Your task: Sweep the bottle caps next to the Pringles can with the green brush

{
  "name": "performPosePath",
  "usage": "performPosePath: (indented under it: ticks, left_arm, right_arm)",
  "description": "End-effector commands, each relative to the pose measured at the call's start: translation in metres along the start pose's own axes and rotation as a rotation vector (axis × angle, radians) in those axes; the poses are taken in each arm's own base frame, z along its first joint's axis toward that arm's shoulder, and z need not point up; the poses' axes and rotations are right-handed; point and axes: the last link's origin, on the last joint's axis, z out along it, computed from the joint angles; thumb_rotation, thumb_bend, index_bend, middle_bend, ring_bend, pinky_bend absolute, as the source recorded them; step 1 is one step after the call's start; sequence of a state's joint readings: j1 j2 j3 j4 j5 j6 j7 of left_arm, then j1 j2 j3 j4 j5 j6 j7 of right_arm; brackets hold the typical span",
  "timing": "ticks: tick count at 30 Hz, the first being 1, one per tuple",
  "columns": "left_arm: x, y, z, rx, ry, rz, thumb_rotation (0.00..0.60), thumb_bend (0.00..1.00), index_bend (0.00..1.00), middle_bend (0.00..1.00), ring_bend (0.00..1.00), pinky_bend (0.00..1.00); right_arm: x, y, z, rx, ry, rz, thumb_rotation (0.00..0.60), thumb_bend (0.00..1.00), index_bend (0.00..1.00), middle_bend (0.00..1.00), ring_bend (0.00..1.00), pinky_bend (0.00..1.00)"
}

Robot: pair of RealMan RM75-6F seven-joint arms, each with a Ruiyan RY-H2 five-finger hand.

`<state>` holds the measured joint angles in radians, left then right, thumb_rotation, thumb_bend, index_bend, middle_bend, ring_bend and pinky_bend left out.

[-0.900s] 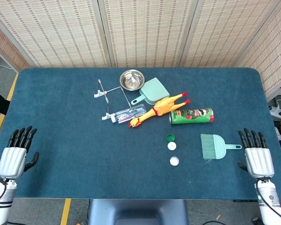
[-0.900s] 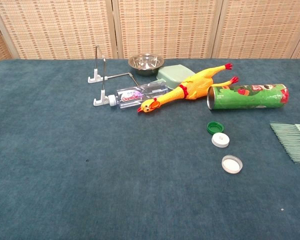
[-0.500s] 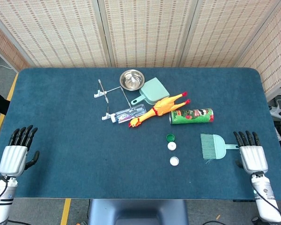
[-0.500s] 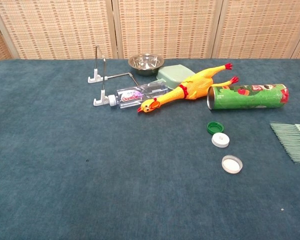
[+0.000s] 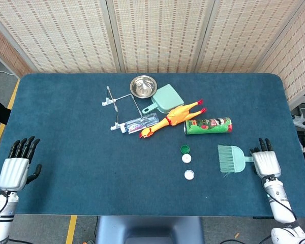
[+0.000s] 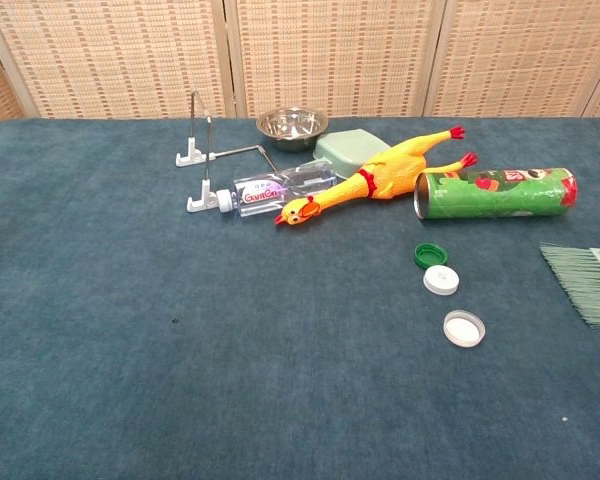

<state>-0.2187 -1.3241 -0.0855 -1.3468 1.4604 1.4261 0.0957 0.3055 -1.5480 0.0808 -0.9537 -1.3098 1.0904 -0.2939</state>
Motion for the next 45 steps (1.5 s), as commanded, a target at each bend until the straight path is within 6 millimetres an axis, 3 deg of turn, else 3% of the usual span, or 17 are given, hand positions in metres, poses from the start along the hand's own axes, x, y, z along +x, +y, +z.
performPosePath:
  ticks: [1,25,38,41,45]
  left_arm:
    - [-0.001,-0.001,0.000,0.004,-0.005,0.001,0.600,0.42,0.00,0.00,0.00,0.06]
    - [0.000,-0.001,0.004,0.008,-0.013,0.001,0.600,0.43,0.00,0.00,0.00,0.06]
    - [-0.001,-0.004,0.001,0.011,-0.018,0.004,0.600,0.44,0.00,0.00,0.00,0.06]
    - [-0.001,-0.004,0.001,0.012,-0.019,0.004,0.600,0.44,0.00,0.00,0.00,0.06]
    - [-0.001,-0.004,0.001,0.014,-0.021,0.005,0.600,0.44,0.00,0.00,0.00,0.06]
  right_arm:
    - [-0.005,-0.006,0.007,0.011,-0.011,0.009,0.600,0.23,0.43,0.39,0.05,0.00]
    - [-0.005,-0.017,0.020,0.016,-0.024,0.012,0.600,0.26,0.45,0.40,0.07,0.00]
    - [-0.007,-0.018,0.022,0.006,-0.044,0.007,0.600,0.27,0.54,0.47,0.13,0.00]
    - [-0.008,-0.019,0.022,0.005,-0.050,0.004,0.600,0.31,0.58,0.51,0.16,0.00]
    - [-0.010,-0.021,0.023,0.008,-0.062,0.019,0.600,0.45,0.68,0.60,0.25,0.01]
